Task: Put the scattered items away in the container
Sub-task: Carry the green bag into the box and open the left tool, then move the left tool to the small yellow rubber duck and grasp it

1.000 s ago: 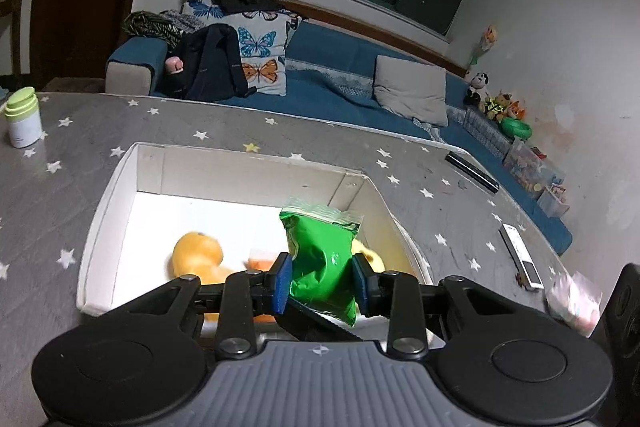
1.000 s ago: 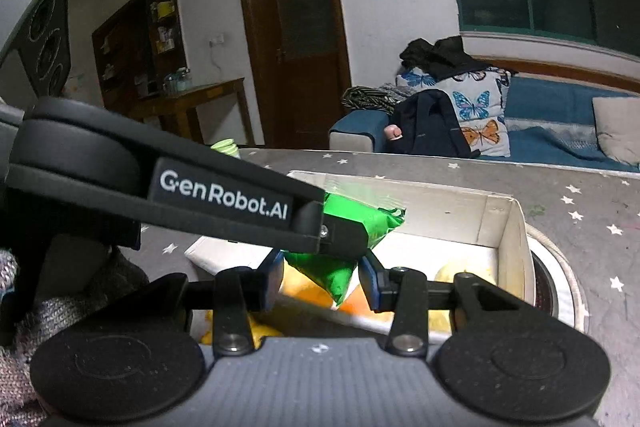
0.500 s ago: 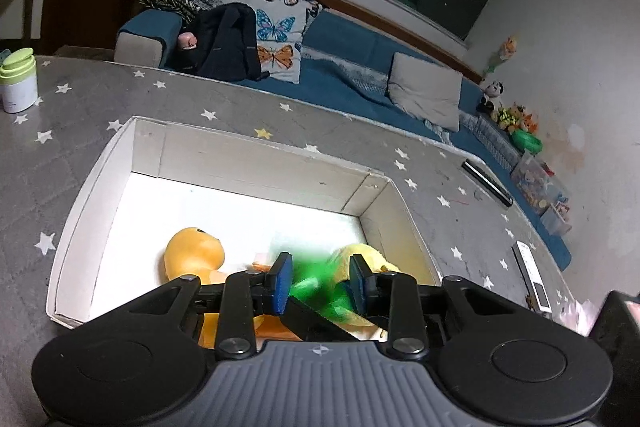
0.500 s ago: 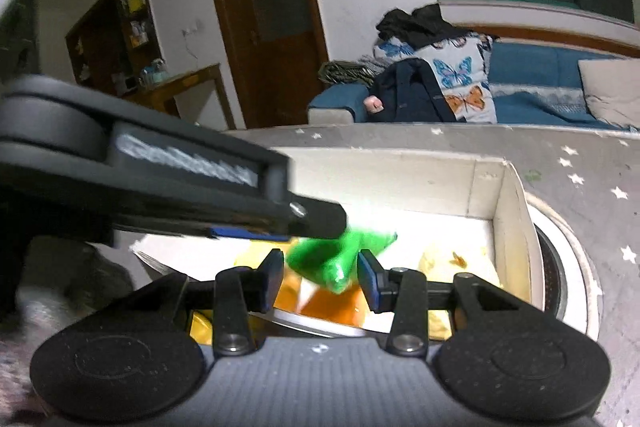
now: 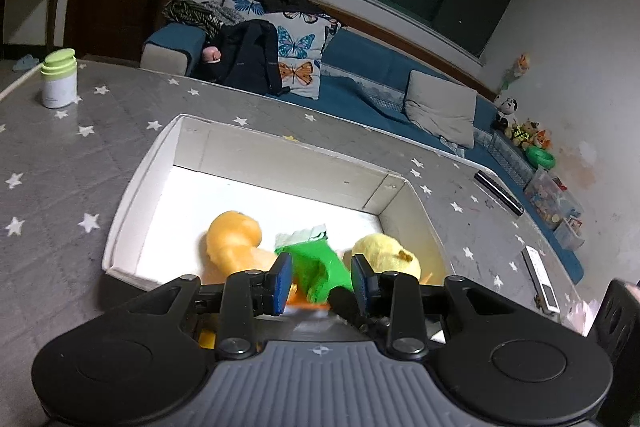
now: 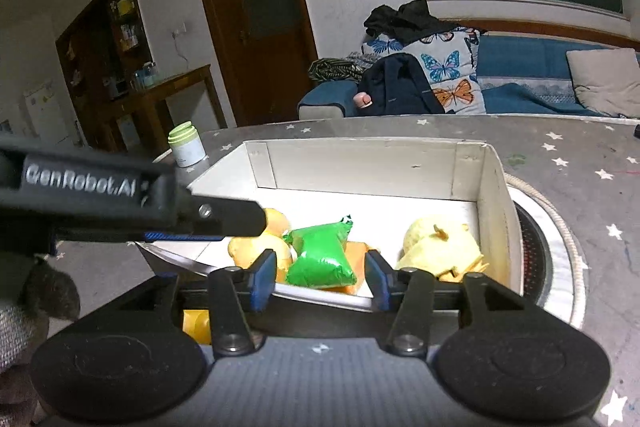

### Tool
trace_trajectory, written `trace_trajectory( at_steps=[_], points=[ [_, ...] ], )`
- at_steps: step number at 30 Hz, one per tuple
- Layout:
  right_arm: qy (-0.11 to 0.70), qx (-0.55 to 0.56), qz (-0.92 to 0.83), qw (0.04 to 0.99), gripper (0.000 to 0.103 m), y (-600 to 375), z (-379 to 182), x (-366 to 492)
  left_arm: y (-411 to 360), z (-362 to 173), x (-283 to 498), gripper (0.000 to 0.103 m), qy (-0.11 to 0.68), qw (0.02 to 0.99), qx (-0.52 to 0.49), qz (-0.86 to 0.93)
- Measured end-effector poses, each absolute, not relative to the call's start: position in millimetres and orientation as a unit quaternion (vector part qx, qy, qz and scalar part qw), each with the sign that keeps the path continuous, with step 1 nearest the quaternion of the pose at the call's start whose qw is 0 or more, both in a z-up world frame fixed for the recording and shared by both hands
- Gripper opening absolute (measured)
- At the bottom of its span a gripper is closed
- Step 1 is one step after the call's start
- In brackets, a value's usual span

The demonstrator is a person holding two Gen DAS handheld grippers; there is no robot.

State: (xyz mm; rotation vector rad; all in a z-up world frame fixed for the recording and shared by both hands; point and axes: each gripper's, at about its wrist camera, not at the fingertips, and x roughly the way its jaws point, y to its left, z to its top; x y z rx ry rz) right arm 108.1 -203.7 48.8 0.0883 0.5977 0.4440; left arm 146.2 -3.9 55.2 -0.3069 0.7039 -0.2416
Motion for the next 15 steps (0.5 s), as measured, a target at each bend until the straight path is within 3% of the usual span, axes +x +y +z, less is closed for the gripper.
trace_trajectory(
  at_steps=[8,11,15],
  points=[
    [0.281,0.041,0.226,0.932,0.056,-206,57,80,1,50,111,0.035,0.34,0.926,-0.134,-0.098],
    [0.28,0.039,0.232,0.931,0.064,-203,57,69,5,45,103,0.035,0.345,0.925,-0.134,-0.09],
    [0.287,0.036,0.239,0.927,0.065,-198,53,57,12,37,90,0.035,0.351,0.924,-0.133,-0.075]
  ],
)
